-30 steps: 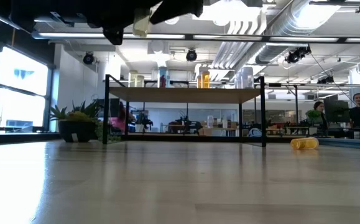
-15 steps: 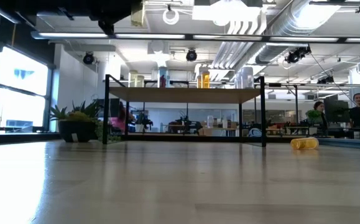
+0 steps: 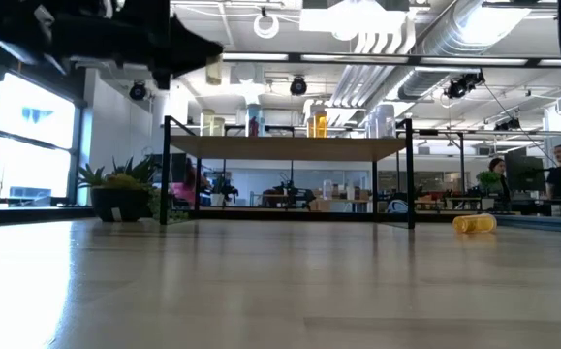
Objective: Pick and place medicine bottles onto shelf by color
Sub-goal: Put the yellow pill bottle on the shelf aligned with the other yellow pill bottles
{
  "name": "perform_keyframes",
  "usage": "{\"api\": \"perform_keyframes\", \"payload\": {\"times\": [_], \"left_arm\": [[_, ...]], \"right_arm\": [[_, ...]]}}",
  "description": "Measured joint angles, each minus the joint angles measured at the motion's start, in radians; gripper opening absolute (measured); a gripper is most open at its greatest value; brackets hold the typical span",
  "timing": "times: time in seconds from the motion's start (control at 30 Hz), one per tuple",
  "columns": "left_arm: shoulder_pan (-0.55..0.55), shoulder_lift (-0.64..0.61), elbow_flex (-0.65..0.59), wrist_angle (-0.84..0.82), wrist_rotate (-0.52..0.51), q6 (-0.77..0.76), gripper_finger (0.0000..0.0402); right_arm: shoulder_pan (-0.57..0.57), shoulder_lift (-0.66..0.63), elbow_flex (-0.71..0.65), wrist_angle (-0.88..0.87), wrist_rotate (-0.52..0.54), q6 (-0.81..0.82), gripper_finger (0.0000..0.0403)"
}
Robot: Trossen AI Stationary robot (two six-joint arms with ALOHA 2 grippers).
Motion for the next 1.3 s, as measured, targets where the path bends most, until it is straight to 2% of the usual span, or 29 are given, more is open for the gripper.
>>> {"api": "perform_keyframes", "payload": {"times": [0.13,0.23,0.37,0.57,0.7,1.0,1.17,1.3], "left_arm": [[0.053,0.000,-0.104,0.151,-0.004,-0.029,0.0097],[0.084,0.000,-0.141,0.166,-0.005,-0.037,0.0097],[0.113,0.000,-0.142,0.124,-0.021,-0.027,0.0097],[0.128,0.001,-0.142,0.120,-0.107,-0.036,0.0097],[0.126,0.047,-0.141,0.119,-0.148,-0.063,0.0097],[0.124,0.169,-0.140,0.274,-0.181,-0.054,0.0097],[0.105,0.190,-0.130,0.282,-0.209,-0.030,0.0097],[0.064,0.191,-0.121,0.272,-0.282,-0.027,0.0097]], "right_arm": [[-0.006,-0.002,0.067,-0.032,0.000,0.002,0.0200],[-0.006,-0.020,0.049,-0.017,0.007,0.002,0.0200],[-0.007,-0.021,0.050,-0.033,0.041,-0.001,0.0200],[-0.007,-0.021,0.050,-0.034,0.072,-0.001,0.0200],[-0.012,-0.021,0.050,-0.034,0.079,-0.014,0.0200],[-0.019,-0.021,0.050,-0.039,0.079,-0.020,0.0200],[-0.020,-0.021,0.050,-0.039,0.079,-0.020,0.0200],[-0.020,-0.021,0.050,-0.039,0.079,-0.020,0.0200]]}}
